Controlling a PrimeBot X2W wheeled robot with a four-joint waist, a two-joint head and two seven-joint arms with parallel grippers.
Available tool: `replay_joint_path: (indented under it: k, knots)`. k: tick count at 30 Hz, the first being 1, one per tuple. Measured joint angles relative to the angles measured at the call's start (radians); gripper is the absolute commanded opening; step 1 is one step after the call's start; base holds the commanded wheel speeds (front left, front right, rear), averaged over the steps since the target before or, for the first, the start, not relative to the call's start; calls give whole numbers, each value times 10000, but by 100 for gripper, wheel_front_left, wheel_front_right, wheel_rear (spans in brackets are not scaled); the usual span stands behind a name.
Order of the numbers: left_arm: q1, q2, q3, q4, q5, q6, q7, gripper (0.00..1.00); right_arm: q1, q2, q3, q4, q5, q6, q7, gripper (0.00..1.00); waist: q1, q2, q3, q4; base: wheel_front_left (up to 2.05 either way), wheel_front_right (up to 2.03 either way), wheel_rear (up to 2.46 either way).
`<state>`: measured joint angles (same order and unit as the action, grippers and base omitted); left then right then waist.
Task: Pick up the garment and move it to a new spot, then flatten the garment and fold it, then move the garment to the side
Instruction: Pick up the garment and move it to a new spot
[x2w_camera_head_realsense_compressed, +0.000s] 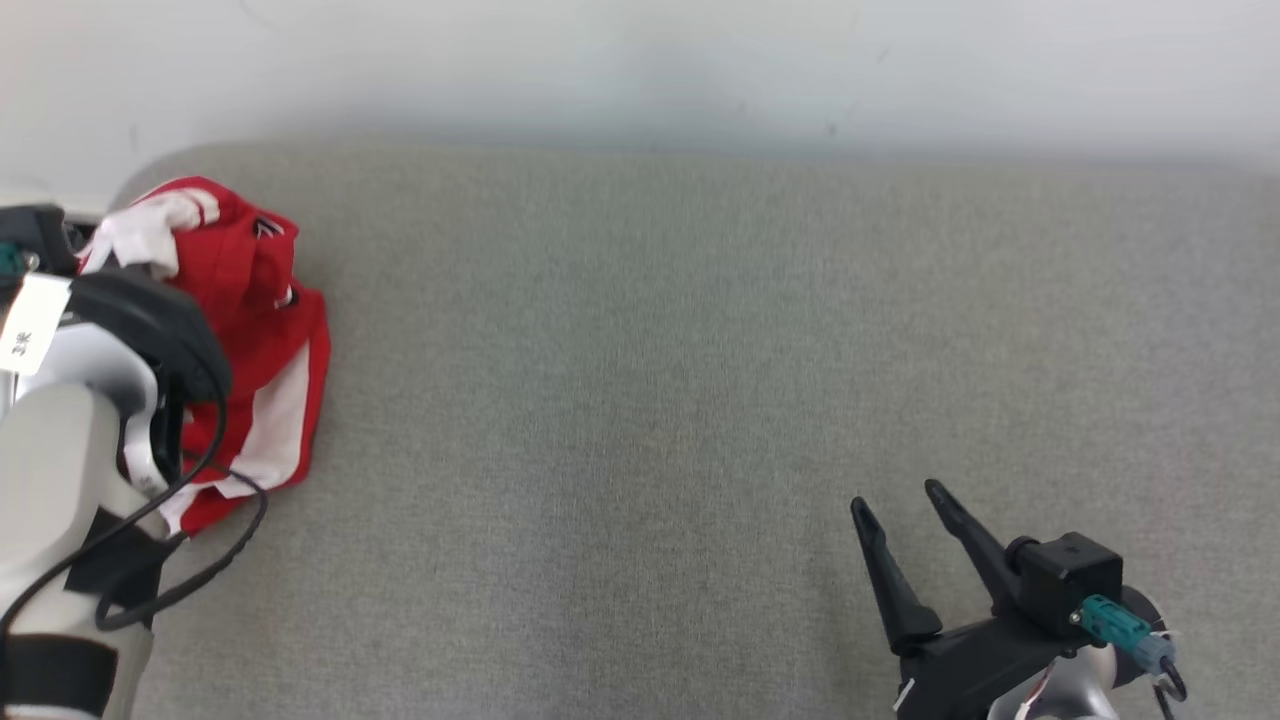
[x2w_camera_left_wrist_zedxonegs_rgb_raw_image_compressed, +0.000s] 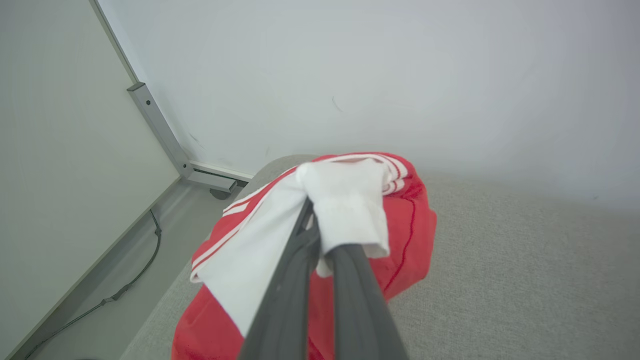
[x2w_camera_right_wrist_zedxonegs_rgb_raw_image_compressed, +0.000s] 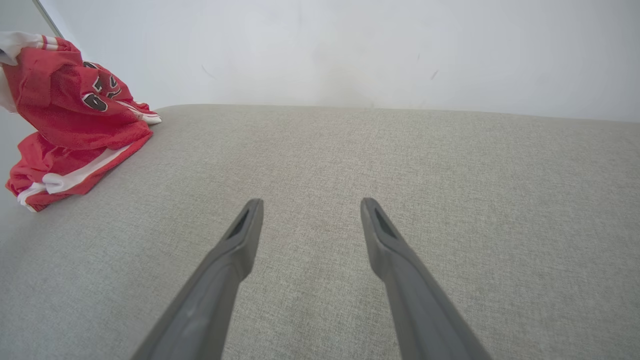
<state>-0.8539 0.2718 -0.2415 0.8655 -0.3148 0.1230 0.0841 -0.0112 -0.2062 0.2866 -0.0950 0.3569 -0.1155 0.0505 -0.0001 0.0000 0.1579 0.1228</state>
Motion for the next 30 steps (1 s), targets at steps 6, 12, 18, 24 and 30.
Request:
replay_joint_path:
  k: [6, 12, 18, 24, 30]
  knots:
    - [-430, -502, -347, -305, 67, -15, -295, 0, 12, 382, 117, 596, 163, 10, -247, 100, -1, 0, -822, -54, 0, 0, 0]
    - [-436, -1168, -719, -917, 69, -460, -416, 0, 132, 654, 284, 888, 213, 10, -422, 100, -1, -1, -1608, -362, 0, 0, 0]
    - [-399, -2077, -1191, -2027, -46, -874, -414, 0, 543, 681, 318, 945, 215, 10, -510, 100, -1, -1, -2074, -1078, 0, 0, 0]
    - [-149, -2506, -1726, -3206, -332, -1243, -240, 0, 794, 671, 324, 920, 213, 8, -594, 100, -1, -1, -2379, -1934, 0, 0, 0]
    - [521, -2493, -2391, -4282, -947, -1417, -29, 0, 861, 612, 334, 805, 211, 8, -604, 100, 0, -1, -2557, -2987, 0, 0, 0]
